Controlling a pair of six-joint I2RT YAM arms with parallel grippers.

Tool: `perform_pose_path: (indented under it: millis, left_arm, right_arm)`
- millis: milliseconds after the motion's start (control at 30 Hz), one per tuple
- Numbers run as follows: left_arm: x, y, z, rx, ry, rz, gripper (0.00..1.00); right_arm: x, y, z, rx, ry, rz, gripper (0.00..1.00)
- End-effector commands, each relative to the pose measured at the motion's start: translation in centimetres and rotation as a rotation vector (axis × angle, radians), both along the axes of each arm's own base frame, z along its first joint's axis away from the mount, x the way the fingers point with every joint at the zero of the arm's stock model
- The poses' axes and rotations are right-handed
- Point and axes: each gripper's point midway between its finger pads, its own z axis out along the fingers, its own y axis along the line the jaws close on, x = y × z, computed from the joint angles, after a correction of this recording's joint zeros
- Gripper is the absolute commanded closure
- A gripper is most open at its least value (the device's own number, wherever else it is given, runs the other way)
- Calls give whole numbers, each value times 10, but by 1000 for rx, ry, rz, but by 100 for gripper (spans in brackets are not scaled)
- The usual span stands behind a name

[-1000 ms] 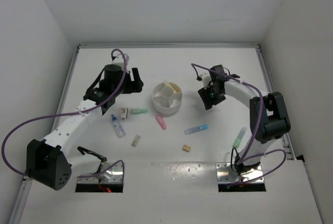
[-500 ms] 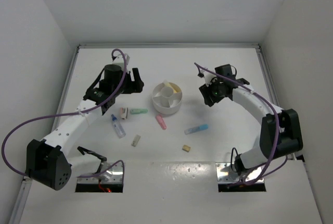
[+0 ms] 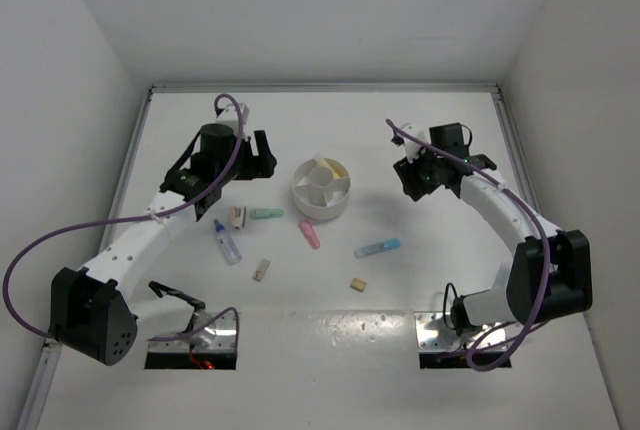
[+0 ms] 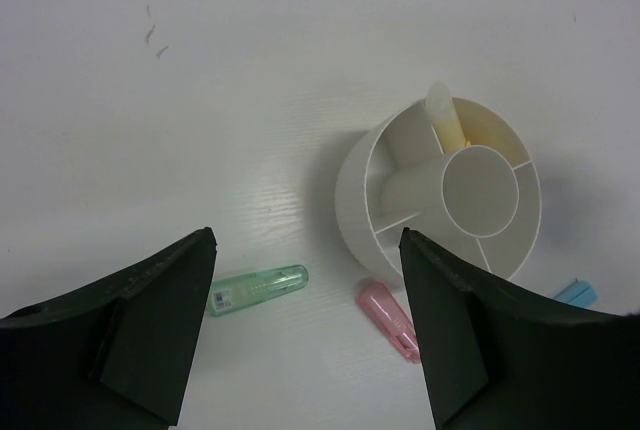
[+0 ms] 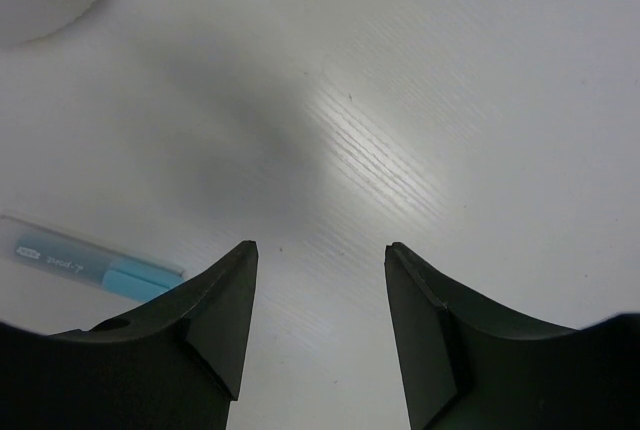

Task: Sort the stationery into containers
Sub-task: Move the pen to the center of the board.

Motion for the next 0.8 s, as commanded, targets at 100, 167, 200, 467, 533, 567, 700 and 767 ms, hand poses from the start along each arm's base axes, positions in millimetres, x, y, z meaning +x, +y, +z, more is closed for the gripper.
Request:
perform_pose_path:
  millis: [100, 167, 200, 467, 533, 567, 700, 767]
  left_arm:
    - [3, -4, 31, -33, -79, -8, 20]
    - [3, -4, 31, -33, -79, -8, 20]
    - [3, -4, 31, -33, -79, -8, 20]
    - [3, -5, 31, -37, -77, -16, 20]
    - [2, -9, 28, -43, -65, -35, 20]
    - [1, -12, 28, -56, -60, -44, 20]
    - [0, -13, 28, -60, -59, -52, 20]
    - [0, -13, 28, -60, -59, -52, 20]
  right_arm:
    - [3, -3, 1, 15, -13, 8, 45]
    - [5, -10, -1, -4, -2, -15, 45]
    - [5, -11, -1, -4, 14, -35, 45]
    - [-32, -84, 7, -282, 71, -313, 49]
    - [-52, -93, 20, -296, 42, -315, 49]
    - [-57, -93, 26, -292, 30, -317, 47]
    - [-83, -113, 19, -351, 40, -380, 46]
    - [-86, -123, 18, -383, 22, -417, 42]
